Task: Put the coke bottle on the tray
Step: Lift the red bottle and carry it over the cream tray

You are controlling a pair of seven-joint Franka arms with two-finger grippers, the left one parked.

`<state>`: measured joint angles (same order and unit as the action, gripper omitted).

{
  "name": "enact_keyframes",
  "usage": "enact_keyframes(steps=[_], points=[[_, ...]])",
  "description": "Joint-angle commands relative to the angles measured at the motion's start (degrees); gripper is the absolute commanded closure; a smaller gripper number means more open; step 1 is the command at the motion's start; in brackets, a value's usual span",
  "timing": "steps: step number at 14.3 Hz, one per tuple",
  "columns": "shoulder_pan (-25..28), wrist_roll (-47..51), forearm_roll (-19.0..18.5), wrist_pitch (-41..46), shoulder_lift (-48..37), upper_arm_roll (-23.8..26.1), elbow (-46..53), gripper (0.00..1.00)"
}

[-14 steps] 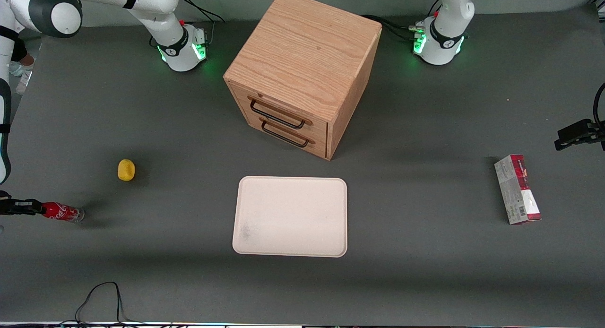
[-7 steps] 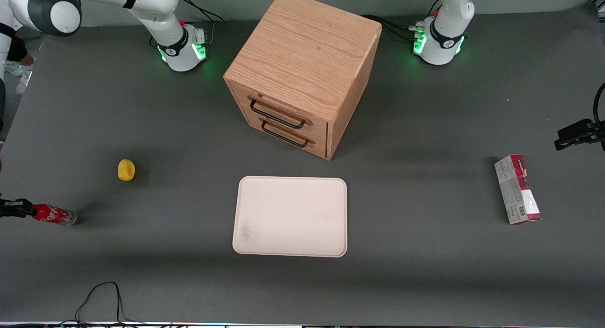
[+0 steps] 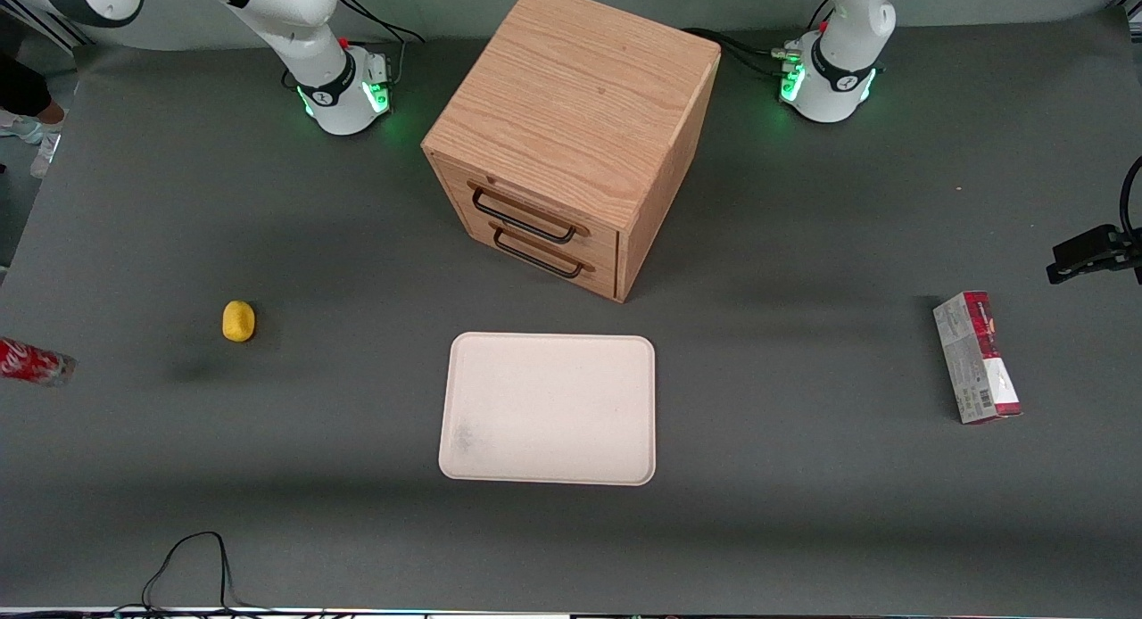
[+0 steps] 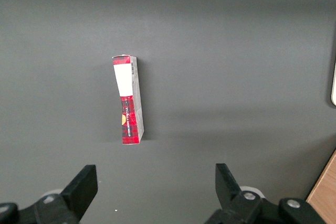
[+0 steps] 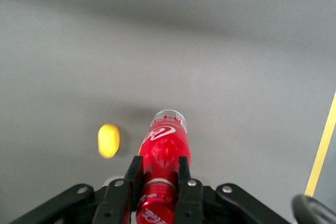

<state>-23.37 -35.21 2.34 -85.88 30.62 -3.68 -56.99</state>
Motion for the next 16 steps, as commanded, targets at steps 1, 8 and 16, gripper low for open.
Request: enact_keyframes(steps=[1, 8, 16], points=[[0.0, -1.5, -0.4, 7.0, -4.1, -0.4, 3.5, 1.00], [5.6, -0.4, -0.2, 9.2, -9.1, 1.0, 3.6, 1.00], [32.0, 24.8, -2.4, 5.8, -6.3, 1.0, 6.6, 1.00]])
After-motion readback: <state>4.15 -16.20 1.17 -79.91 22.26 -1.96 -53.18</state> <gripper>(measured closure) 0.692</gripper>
